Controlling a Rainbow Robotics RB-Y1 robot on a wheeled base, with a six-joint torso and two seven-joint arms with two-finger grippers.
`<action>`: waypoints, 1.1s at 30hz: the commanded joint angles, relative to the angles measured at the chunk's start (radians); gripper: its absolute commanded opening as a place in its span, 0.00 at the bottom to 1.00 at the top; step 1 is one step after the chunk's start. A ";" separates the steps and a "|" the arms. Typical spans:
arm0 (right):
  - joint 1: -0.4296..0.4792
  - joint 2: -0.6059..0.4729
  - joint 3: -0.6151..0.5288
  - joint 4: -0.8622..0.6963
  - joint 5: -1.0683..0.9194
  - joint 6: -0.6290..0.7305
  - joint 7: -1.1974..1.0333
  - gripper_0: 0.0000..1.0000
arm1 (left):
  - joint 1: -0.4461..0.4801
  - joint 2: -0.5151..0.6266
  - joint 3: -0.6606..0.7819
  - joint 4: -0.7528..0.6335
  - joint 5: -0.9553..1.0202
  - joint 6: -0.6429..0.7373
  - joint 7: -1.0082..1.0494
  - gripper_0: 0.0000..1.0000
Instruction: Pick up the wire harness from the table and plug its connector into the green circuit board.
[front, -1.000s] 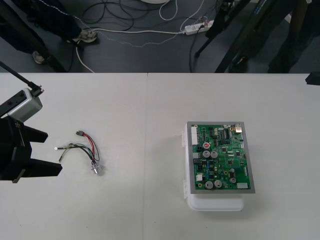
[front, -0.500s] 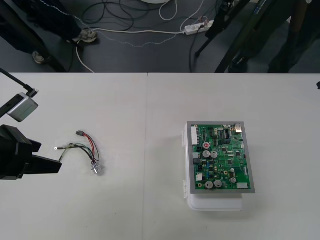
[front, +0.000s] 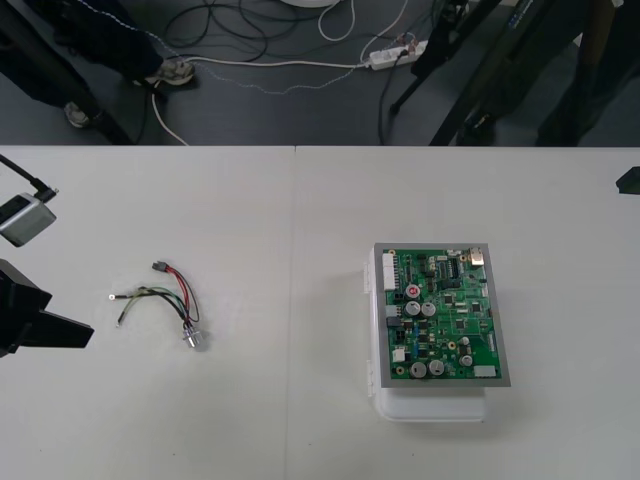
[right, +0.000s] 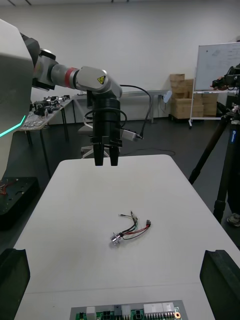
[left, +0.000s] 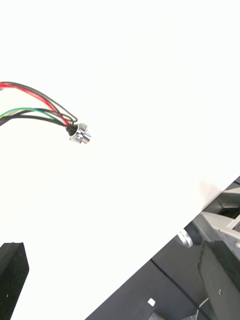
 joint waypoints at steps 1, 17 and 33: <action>-0.043 0.009 0.027 0.012 -0.001 -0.008 0.038 1.00 | -0.071 -0.098 -0.007 0.004 -0.064 -0.169 -0.065 1.00; -0.055 0.007 0.038 0.014 0.034 -0.008 0.032 1.00 | -0.226 -0.459 -0.007 0.012 -0.360 -0.370 -0.064 1.00; -0.055 0.007 0.038 0.014 0.034 -0.008 0.032 1.00 | -0.268 -0.701 -0.079 0.012 -0.700 -0.370 -0.062 1.00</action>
